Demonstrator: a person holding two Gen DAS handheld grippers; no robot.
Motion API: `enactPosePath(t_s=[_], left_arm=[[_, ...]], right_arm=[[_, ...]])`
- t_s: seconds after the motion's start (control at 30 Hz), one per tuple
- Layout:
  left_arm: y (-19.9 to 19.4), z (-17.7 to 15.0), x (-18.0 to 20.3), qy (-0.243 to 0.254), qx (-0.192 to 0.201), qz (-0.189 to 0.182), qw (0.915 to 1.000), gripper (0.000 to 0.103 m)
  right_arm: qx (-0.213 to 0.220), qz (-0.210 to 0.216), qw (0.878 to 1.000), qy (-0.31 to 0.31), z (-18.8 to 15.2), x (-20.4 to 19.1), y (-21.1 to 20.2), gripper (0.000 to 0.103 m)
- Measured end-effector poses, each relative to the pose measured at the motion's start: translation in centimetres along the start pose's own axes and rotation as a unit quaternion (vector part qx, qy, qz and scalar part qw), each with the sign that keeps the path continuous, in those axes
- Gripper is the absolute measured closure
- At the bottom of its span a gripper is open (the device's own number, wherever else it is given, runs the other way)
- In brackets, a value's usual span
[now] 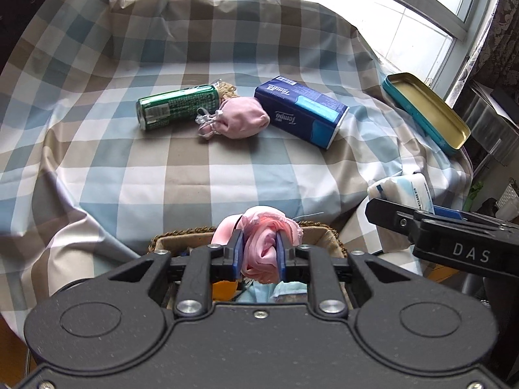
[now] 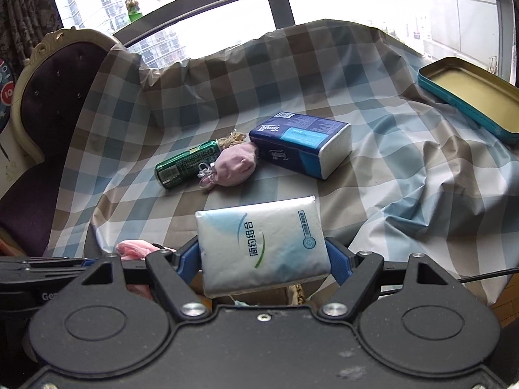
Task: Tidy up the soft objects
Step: 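Lower the pink cloth into the basket and open the left gripper while the right releases the tissue pack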
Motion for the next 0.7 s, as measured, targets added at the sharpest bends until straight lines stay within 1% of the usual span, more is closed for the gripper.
enactPosePath(t_s=[0.1,0.17,0.2,0.27,0.4,0.43,0.53,0.63,0.67,0.7], left_arm=[[0.0,-1.3,-0.7,-0.01,-0.001,0.009,0.9999,0.077],[0.0,-2.2,-1.1,-0.014,-0.002,0.017,0.9998,0.066],[-0.1,-2.5,-1.4,-0.017,-0.001,0.022,0.9996,0.063],[-0.1,-3.0,-1.8,-0.023,0.001,0.032,0.9992,0.052],[-0.6,-3.9,-2.4,-0.028,0.005,0.053,0.9982,0.045],[-0.6,-4.0,-2.4,-0.028,0.006,0.057,0.9979,0.042],[-0.8,-4.3,-2.8,-0.032,0.007,0.068,0.9971,0.041],[-1.1,-4.5,-3.1,-0.035,0.014,0.08,0.9961,0.034],[-1.3,-4.5,-3.2,-0.035,0.017,0.085,0.9956,0.034],[-1.4,-4.5,-3.3,-0.034,0.02,0.089,0.9953,0.034]], right_arm=[[-0.008,0.01,1.0,-0.015,-0.9,-1.2,-0.2,0.025],[-0.014,0.016,1.0,-0.023,-1.4,-1.9,-0.2,0.025],[-0.015,0.018,0.999,-0.026,-1.6,-2.2,-0.3,0.025],[-0.019,0.024,0.999,-0.035,-2.0,-2.8,-0.4,0.025],[-0.023,0.033,0.998,-0.044,-2.3,-3.8,-0.5,0.025],[-0.023,0.036,0.998,-0.046,-2.3,-4.0,-0.6,0.024],[-0.022,0.041,0.998,-0.05,-2.2,-4.5,-0.6,0.025],[-0.022,0.048,0.997,-0.054,-2.2,-4.9,-0.9,0.021],[-0.021,0.049,0.997,-0.055,-2.2,-4.9,-1.0,0.018],[-0.019,0.048,0.997,-0.056,-2.1,-4.8,-1.0,0.017]])
Point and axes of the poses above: each gripper's, at about its wrist camera, not at the fingertips, and y roughly the way its jaws point, x to its right, z to its top, the point moved 6 cm from there along y, roughly the way its jaws point, and after that the axes turned 12 degrees about -z, right-handed, at the moved point
